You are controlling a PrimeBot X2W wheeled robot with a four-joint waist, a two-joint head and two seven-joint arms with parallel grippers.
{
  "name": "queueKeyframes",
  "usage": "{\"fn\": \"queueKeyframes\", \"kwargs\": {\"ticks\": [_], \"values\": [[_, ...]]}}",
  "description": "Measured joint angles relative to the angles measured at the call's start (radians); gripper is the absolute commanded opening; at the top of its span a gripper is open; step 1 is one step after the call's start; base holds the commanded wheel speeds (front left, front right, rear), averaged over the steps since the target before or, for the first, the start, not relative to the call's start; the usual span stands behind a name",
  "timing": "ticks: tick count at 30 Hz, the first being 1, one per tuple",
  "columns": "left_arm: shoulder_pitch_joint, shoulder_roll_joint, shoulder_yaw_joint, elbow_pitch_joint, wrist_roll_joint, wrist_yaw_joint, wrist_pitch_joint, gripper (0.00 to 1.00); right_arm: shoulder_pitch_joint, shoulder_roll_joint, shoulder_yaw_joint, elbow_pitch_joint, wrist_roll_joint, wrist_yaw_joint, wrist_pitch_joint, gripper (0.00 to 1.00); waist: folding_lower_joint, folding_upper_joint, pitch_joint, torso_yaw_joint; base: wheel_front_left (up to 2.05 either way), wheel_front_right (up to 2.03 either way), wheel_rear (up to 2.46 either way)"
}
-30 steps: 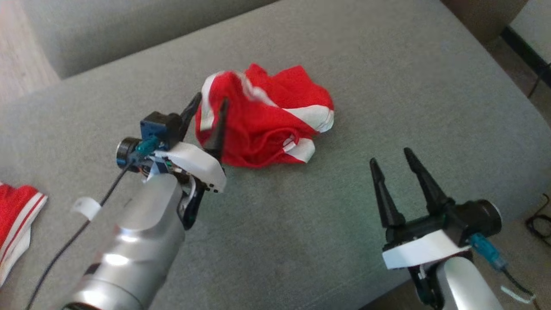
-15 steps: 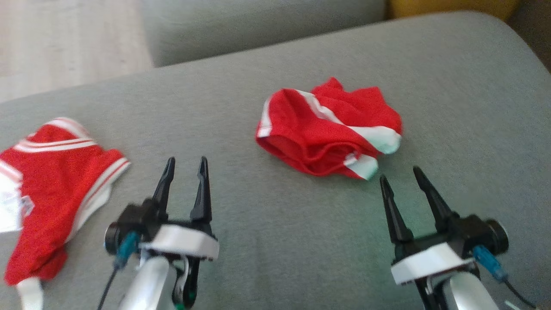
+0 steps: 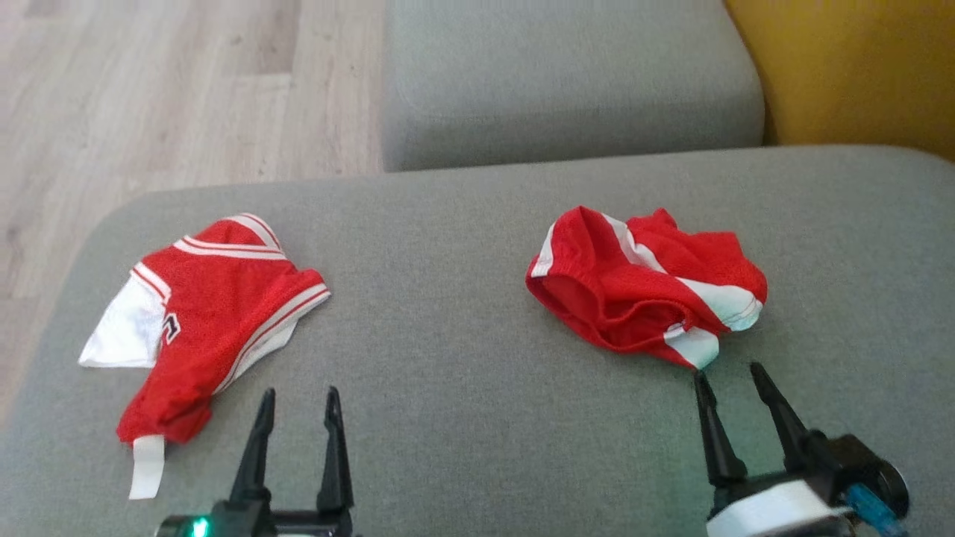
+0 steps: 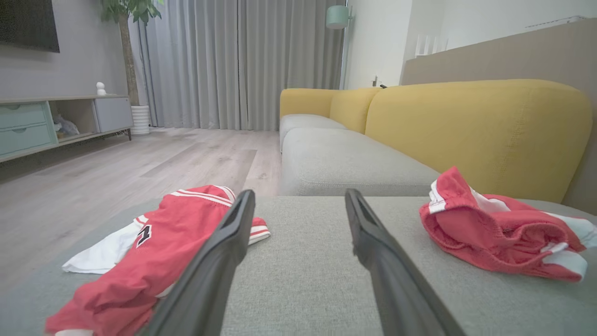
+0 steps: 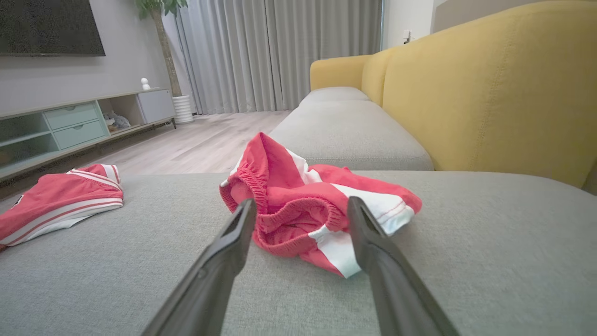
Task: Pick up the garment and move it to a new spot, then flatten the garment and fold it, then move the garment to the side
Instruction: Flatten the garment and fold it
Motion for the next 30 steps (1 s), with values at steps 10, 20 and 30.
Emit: {"fn": "queueKeyframes", "kwargs": {"ticks": [10, 20, 30], "values": [[0.019, 0.001, -0.021, -0.009, 0.01, 0.021, 0.0, 1.0, 0.037, 0.001, -0.033, -0.001, 0.012, 0.0, 0.0, 1.0, 0.0, 0.0, -0.016, 0.031, 0.0, 0.0, 0.0], [0.019, 0.001, -0.023, 0.01, 0.035, 0.027, 0.0, 1.0, 0.037, 0.002, -0.035, -0.004, 0.012, 0.0, 0.0, 1.0, 0.0001, -0.0001, -0.007, 0.038, 0.0, 0.0, 0.0], [0.019, 0.001, -0.029, 0.014, 0.057, 0.044, 0.0, 1.0, 0.037, 0.002, -0.039, -0.004, 0.012, 0.0, 0.0, 1.0, 0.0001, 0.0, -0.007, 0.039, 0.0, 0.0, 0.0]]}}
